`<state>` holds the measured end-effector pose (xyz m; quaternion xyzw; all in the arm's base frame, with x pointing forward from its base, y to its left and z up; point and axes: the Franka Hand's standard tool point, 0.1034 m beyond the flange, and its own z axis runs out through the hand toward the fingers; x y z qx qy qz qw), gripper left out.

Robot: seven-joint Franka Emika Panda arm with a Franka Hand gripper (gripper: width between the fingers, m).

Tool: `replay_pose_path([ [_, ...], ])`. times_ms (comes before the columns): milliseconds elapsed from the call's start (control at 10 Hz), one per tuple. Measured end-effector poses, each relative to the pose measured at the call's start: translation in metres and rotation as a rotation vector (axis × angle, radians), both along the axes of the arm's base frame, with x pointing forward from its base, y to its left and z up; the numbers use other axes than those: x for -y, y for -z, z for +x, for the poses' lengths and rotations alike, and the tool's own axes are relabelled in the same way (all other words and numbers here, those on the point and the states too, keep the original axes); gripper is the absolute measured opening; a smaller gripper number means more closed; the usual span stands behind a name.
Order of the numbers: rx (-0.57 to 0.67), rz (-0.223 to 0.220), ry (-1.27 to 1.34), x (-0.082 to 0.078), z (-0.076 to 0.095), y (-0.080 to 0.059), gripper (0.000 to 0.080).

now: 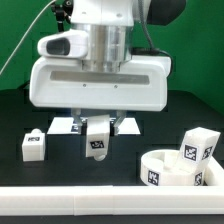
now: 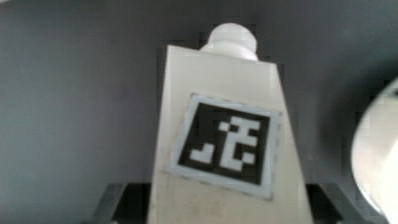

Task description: Assemble stool

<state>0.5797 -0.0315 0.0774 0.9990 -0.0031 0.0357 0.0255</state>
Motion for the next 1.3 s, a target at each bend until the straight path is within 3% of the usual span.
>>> replay_pose_path([
  [300,0.125,-0.008,-0.013,-0.008,0.016,-0.018,0.0327],
  [700,0.124,-0.011,-0.016,-0.007,0.013,-0.013,0.0327],
  [1100,0.13,-0.005,-0.064,-0.03,0.02,-0.038,0.0327],
  [1300,0.156,-0.008,-0.064,-0.029,0.021,-0.037,0.0327],
])
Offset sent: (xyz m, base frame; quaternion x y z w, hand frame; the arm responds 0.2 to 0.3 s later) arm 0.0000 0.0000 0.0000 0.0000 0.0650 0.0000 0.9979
